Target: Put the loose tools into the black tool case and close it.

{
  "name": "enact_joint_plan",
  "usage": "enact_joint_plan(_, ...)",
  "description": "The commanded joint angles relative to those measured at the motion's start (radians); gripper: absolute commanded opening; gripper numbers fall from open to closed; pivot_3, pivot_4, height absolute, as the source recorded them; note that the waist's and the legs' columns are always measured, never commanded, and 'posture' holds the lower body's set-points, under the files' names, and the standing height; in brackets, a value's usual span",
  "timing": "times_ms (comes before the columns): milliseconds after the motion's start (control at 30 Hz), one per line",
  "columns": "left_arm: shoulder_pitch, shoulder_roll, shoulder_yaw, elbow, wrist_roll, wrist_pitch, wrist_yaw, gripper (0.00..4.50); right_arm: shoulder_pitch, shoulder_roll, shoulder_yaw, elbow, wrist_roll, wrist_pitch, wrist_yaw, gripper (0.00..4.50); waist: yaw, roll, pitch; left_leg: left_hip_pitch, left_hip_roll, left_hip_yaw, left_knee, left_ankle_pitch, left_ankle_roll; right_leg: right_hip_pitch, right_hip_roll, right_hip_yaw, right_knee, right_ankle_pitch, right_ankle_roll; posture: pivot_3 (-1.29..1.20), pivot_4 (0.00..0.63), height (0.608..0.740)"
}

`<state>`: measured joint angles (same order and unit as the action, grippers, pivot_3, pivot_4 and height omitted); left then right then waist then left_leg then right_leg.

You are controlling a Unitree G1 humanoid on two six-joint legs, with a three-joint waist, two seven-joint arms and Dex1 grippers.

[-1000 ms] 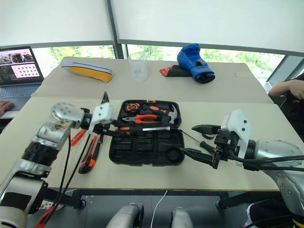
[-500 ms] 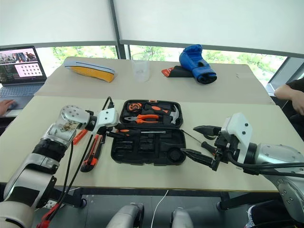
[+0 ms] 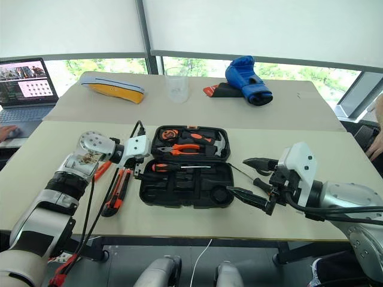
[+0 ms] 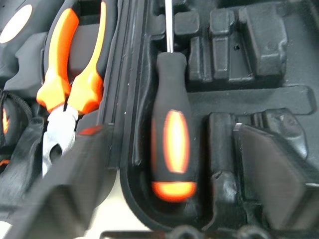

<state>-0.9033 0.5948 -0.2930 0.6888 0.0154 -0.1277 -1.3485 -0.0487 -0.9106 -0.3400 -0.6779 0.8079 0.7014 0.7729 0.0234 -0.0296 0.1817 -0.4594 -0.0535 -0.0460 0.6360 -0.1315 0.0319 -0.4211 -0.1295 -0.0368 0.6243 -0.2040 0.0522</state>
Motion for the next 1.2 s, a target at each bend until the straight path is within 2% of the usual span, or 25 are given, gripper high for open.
enact_joint_plan(33,-0.025,0.003,0.036,-0.053,-0.029,0.018,-0.019,4.19,-0.001,0.004,-0.034,-0.020,0.013,-0.014,-0.008,4.50,0.000,0.000,0.000,0.000,0.000,0.000,0.000,0.000,0.000,0.000,0.000,0.000,0.000,0.000,0.000,0.00,0.150,0.740)
enact_joint_plan(100,-0.025,-0.006,0.047,-0.062,-0.047,0.027,-0.022,3.71,-0.002,0.005,-0.033,-0.019,0.013,-0.015,-0.009,4.50,0.000,0.000,0.000,0.000,0.000,0.000,0.000,0.000,0.000,0.000,0.000,0.000,0.000,0.000,0.000,0.00,0.150,0.740)
enact_joint_plan(300,-0.029,-0.046,0.059,-0.063,-0.054,0.055,-0.013,1.38,-0.007,0.004,-0.024,-0.010,0.007,-0.019,-0.009,4.50,0.000,0.000,0.000,0.000,0.000,0.000,0.001,0.000,0.000,0.000,0.000,0.000,0.000,0.000,0.000,0.00,0.150,0.740)
enact_joint_plan(433,-0.028,-0.074,0.047,-0.045,-0.039,0.050,0.003,0.08,-0.008,0.004,-0.016,-0.004,-0.002,-0.023,-0.006,4.50,0.000,0.000,0.000,0.000,0.000,0.000,0.001,0.000,0.000,0.000,0.000,0.000,0.000,0.000,0.000,0.00,0.150,0.740)
enact_joint_plan(567,-0.032,-0.094,0.024,-0.027,-0.007,0.057,0.018,0.08,-0.008,0.005,-0.013,-0.003,-0.003,-0.022,-0.008,4.50,0.000,0.000,0.000,0.000,0.000,0.000,0.002,0.000,0.001,0.001,0.000,0.000,0.000,0.000,0.000,0.00,0.150,0.740)
enact_joint_plan(700,-0.031,-0.107,-0.033,0.012,0.093,0.011,0.077,0.08,-0.005,0.006,-0.013,-0.007,-0.001,-0.020,-0.011,4.50,0.003,0.000,0.000,0.000,0.000,0.000,0.002,0.000,0.001,0.001,0.000,0.000,0.001,0.000,0.001,0.00,0.150,0.740)
enact_joint_plan(933,-0.017,-0.102,-0.037,0.032,0.103,-0.022,0.077,0.08,0.012,0.011,-0.015,-0.021,-0.002,-0.016,-0.021,4.50,0.005,0.000,0.000,0.000,0.000,0.000,0.003,-0.003,-0.005,0.002,0.000,0.000,0.000,0.004,0.001,0.00,0.150,0.740)
enact_joint_plan(1033,-0.013,-0.096,0.004,-0.009,0.044,0.023,0.050,0.08,0.025,0.019,-0.024,-0.029,0.001,-0.013,-0.033,4.50,0.003,0.000,0.000,0.000,0.000,0.000,0.003,-0.003,-0.005,0.002,0.000,0.000,0.000,0.005,0.001,0.00,0.150,0.740)
enact_joint_plan(1100,-0.016,-0.087,0.080,-0.097,-0.080,0.169,-0.008,0.08,0.050,0.029,-0.045,-0.028,-0.001,-0.005,-0.053,4.50,0.000,0.000,0.000,0.000,0.000,0.000,0.003,-0.003,-0.005,0.002,0.000,0.000,0.000,0.005,0.001,0.00,0.150,0.740)
enact_joint_plan(1200,-0.005,-0.067,0.187,-0.262,-0.233,0.341,-0.025,0.72,0.110,0.039,-0.087,0.002,-0.013,0.011,-0.080,4.50,-0.006,0.000,0.000,-0.001,0.001,0.000,0.003,-0.003,-0.005,0.000,0.000,0.000,0.001,0.005,0.001,0.00,0.150,0.740)
